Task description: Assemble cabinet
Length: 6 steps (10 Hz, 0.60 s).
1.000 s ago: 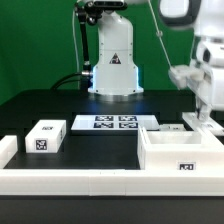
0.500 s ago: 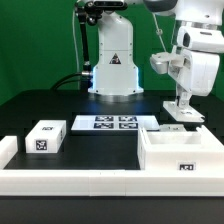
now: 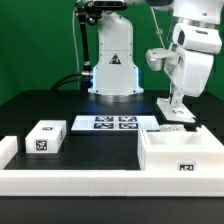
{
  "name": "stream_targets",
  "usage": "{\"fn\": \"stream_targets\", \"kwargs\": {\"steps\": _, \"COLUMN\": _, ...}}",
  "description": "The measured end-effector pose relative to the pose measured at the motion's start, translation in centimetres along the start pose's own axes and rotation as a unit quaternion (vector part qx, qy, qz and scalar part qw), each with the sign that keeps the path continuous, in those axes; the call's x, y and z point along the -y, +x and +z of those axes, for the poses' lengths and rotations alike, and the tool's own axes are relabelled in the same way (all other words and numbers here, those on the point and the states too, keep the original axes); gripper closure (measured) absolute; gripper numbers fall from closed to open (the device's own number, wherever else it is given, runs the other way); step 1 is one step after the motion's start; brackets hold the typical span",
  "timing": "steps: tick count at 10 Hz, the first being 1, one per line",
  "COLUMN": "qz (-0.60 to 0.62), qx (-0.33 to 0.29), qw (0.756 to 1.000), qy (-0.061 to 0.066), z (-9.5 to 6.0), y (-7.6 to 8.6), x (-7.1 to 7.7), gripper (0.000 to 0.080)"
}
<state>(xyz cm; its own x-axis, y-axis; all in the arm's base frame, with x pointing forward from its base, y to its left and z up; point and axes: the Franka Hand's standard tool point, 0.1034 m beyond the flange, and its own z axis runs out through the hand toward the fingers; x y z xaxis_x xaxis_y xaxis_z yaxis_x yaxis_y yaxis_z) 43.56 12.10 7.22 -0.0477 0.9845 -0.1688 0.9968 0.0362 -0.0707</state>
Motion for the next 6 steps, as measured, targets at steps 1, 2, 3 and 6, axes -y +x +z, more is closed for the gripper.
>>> {"fn": "stream_targets", "kwargs": {"steps": 1, "qz": 0.001, "qx": -0.001, "qw": 1.0, "qy": 0.001, "z": 0.2, "y": -0.1, "x": -0.1, "gripper": 0.0737}}
{"fn": "stream_targets", "kwargs": {"steps": 2, "qz": 0.0, "qx": -0.002, "qw": 1.0, "qy": 0.003, "z": 0.4, "y": 0.0, "x": -0.3, "gripper": 0.0737}}
{"fn": "stream_targets", "kwargs": {"steps": 3, "qz": 0.0, "qx": -0.003, "qw": 1.0, "qy": 0.003, "z": 0.5, "y": 0.1, "x": -0.5, "gripper": 0.0737}}
{"fn": "stream_targets", "kwargs": {"steps": 6, "qz": 0.004, "qx": -0.003, "qw": 1.0, "qy": -0.002, "z": 0.1, "y": 0.2, "x": -1.8, "gripper": 0.0737}}
